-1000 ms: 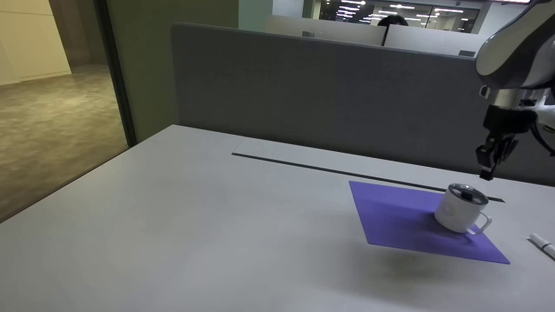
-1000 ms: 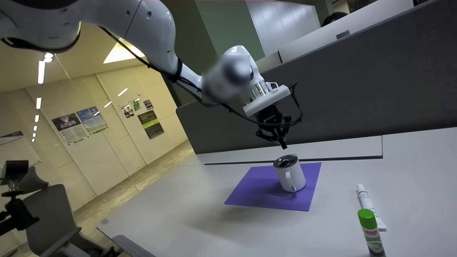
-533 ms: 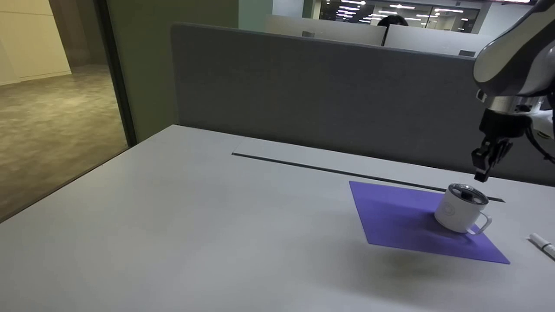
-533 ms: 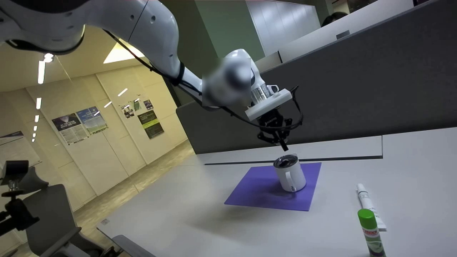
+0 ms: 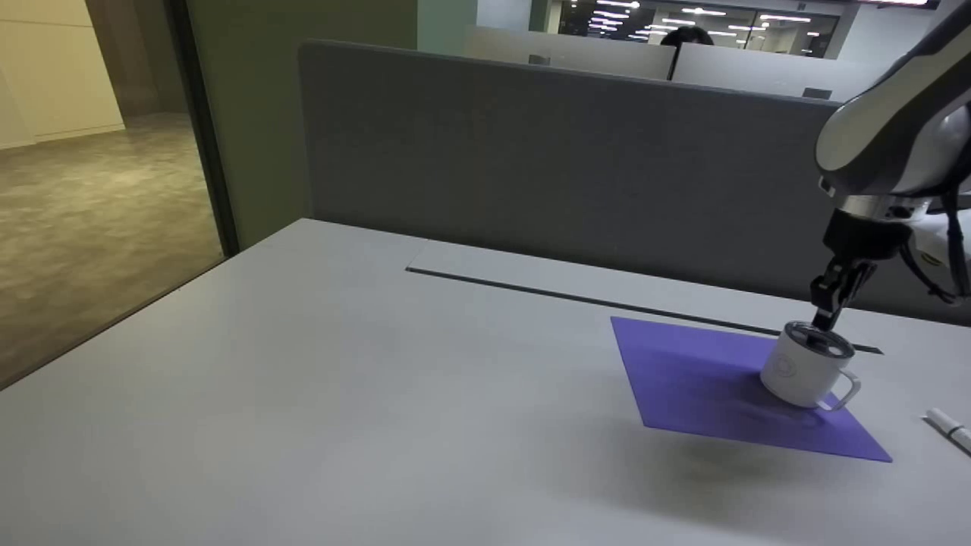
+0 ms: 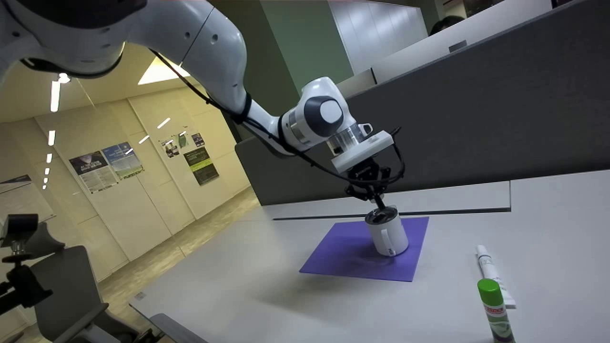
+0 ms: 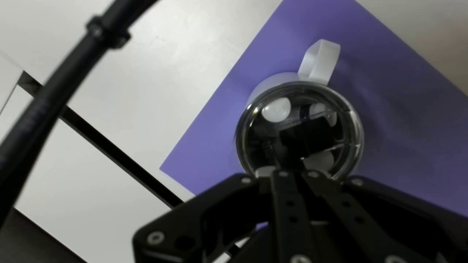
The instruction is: Close the drinking lid on the travel mug
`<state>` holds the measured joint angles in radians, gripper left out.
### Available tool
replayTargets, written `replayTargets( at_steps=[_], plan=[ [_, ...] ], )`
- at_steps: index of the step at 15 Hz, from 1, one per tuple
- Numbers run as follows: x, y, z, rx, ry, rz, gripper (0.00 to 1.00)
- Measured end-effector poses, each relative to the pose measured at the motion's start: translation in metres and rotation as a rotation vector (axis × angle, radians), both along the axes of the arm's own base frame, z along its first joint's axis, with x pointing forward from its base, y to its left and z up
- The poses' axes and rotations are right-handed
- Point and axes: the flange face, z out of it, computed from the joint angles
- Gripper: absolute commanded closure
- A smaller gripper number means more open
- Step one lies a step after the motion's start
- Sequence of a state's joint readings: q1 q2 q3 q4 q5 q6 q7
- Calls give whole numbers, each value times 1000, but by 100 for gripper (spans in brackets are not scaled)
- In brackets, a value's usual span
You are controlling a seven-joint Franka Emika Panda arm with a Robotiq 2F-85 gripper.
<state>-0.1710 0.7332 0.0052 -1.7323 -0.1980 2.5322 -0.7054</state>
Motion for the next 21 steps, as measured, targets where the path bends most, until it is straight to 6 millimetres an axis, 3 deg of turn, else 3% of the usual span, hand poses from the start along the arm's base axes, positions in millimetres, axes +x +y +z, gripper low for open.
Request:
replayTargets(
  at_steps=[8,21],
  plan=[
    [-4,4,-15,8,16,12,100],
    [-6,0,-15,43,70,-61,100]
  ],
)
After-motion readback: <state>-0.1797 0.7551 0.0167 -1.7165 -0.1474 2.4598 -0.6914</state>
